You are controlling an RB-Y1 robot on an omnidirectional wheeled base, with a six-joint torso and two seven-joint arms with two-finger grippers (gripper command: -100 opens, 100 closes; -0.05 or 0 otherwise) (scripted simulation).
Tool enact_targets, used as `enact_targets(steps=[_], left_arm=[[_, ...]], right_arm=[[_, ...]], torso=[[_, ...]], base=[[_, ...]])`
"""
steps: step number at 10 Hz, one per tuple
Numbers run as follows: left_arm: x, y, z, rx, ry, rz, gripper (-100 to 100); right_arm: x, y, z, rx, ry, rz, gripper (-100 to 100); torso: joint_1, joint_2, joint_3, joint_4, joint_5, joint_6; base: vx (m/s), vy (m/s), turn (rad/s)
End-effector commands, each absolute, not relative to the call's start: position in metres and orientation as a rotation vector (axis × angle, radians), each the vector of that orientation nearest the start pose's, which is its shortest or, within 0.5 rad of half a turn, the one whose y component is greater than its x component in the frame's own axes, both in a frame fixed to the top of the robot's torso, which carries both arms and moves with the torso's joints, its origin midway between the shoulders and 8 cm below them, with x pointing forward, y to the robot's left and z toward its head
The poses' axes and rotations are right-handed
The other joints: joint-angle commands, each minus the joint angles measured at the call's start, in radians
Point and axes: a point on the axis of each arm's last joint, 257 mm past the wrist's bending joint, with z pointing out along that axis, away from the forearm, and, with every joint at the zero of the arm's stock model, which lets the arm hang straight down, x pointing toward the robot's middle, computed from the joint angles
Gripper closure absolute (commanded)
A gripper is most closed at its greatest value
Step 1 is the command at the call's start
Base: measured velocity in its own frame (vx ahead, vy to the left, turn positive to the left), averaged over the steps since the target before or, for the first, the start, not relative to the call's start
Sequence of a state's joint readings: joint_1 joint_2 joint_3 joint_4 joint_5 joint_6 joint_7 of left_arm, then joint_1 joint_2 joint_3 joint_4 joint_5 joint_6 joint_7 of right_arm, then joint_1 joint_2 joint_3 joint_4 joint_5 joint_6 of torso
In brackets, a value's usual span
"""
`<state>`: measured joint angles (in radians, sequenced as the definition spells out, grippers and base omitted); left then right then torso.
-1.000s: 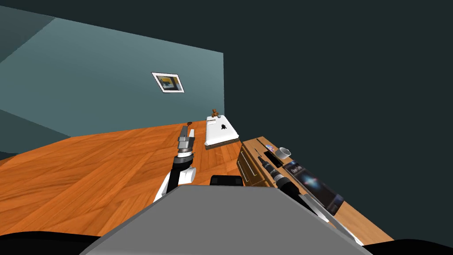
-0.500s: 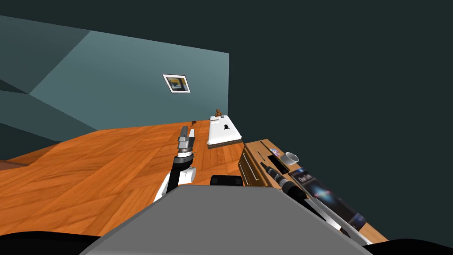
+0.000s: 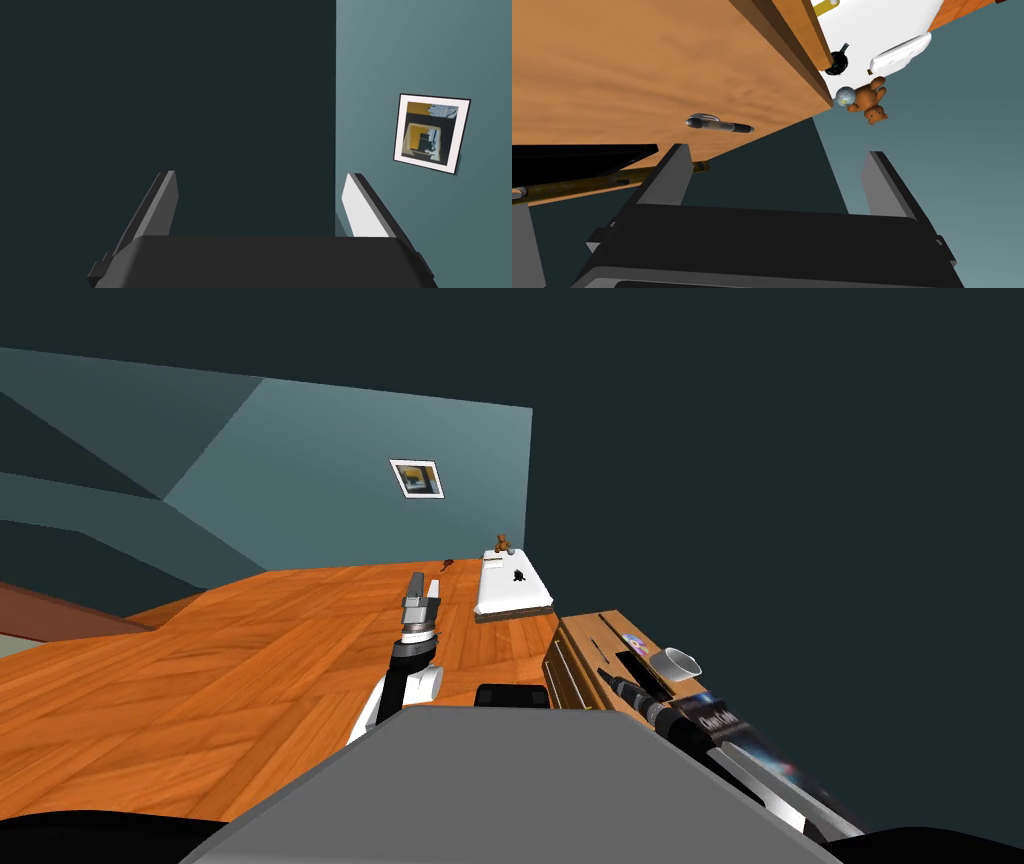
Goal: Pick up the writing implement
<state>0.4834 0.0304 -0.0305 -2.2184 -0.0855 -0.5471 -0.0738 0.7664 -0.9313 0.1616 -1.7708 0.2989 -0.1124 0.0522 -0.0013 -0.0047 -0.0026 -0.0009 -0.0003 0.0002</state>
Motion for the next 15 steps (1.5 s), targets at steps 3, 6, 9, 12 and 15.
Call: enact_targets(steps=[3,6,9,12,15], left_arm=[[0.352,0.254,0.010,-0.553,0.706,-1.221,0],[0.352,0.254,0.010,-0.553,0.706,-1.221,0],[0.352,0.254,0.010,-0.553,0.706,-1.221,0],[0.352,0.254,0.010,-0.553,0.706,-1.221,0],[0.352,0.254,0.010,-0.553,0.706,-1.221,0]], right_arm=[[0.209,-0.436,-0.411,0.307,2.361,0.264,-100],[0.194,-0.453,-0.416,0.247,2.435,0.215,-100],[0.173,-0.472,-0.420,0.183,2.523,0.162,-100],[0.157,-0.490,-0.421,0.124,2.591,0.114,-100],[0.144,-0.501,-0.421,0.091,2.637,0.082,-100]], torso=[[0.000,-0.001,-0.001,0.000,0.000,0.000],[0.001,0.000,0.000,0.000,0.000,0.000],[0.000,-0.003,-0.002,-0.001,0.000,0.000],[0.002,-0.003,-0.002,-0.001,0.000,0.000],[0.003,-0.001,-0.001,0.000,0.001,0.001]], base=[[0.066,-0.030,0.187],[0.053,-0.020,0.115],[0.080,-0.027,0.178],[0.081,-0.006,0.143],[0.054,0.001,0.098]])
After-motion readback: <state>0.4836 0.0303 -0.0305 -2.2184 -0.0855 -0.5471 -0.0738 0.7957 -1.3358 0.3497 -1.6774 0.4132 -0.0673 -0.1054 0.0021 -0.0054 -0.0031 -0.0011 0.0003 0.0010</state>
